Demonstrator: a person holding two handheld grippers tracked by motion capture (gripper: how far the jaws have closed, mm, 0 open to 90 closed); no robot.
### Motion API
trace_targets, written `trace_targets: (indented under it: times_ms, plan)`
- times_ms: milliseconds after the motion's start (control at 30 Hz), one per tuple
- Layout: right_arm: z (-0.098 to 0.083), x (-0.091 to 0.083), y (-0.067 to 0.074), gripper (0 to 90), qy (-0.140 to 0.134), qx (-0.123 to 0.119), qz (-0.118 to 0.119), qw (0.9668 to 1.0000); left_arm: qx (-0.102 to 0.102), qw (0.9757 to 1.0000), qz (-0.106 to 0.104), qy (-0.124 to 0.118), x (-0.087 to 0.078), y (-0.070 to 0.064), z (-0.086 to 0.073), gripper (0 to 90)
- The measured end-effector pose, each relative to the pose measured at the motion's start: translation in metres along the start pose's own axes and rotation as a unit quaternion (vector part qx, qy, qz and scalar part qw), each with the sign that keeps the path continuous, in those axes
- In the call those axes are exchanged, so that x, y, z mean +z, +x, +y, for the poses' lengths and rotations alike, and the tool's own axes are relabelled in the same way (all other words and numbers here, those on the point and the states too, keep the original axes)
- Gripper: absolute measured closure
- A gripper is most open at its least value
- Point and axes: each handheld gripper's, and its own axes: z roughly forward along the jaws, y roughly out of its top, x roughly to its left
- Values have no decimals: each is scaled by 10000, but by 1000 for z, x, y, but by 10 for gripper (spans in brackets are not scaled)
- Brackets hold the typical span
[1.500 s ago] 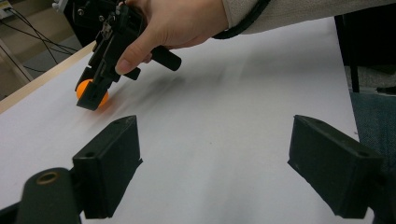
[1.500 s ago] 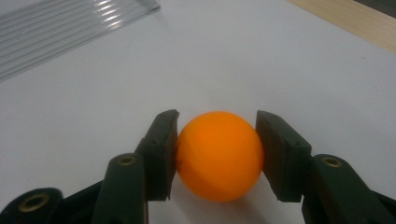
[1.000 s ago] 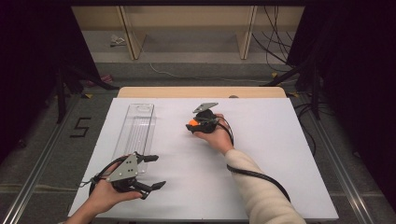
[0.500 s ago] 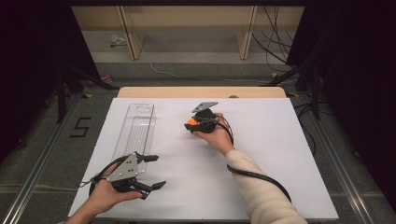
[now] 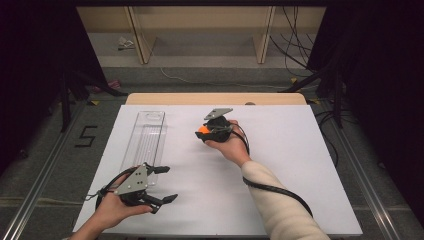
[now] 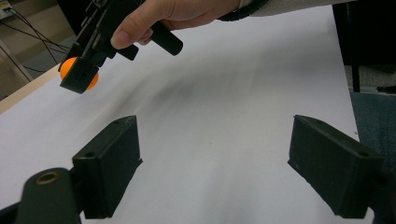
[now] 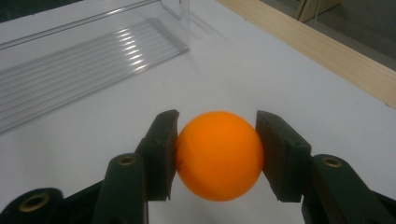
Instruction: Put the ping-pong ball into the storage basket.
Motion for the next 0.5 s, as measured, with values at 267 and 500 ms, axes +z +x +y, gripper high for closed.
trace_targets:
  times_ms: [267, 500]
  plan:
    - [3, -3, 3, 512, -48, -47, 9, 10000, -1, 10000, 3, 12, 0, 0, 0, 165]
    - [4, -5, 5, 512, -53, -48, 39, 10000, -1, 10000, 4, 15, 0, 0, 0, 165]
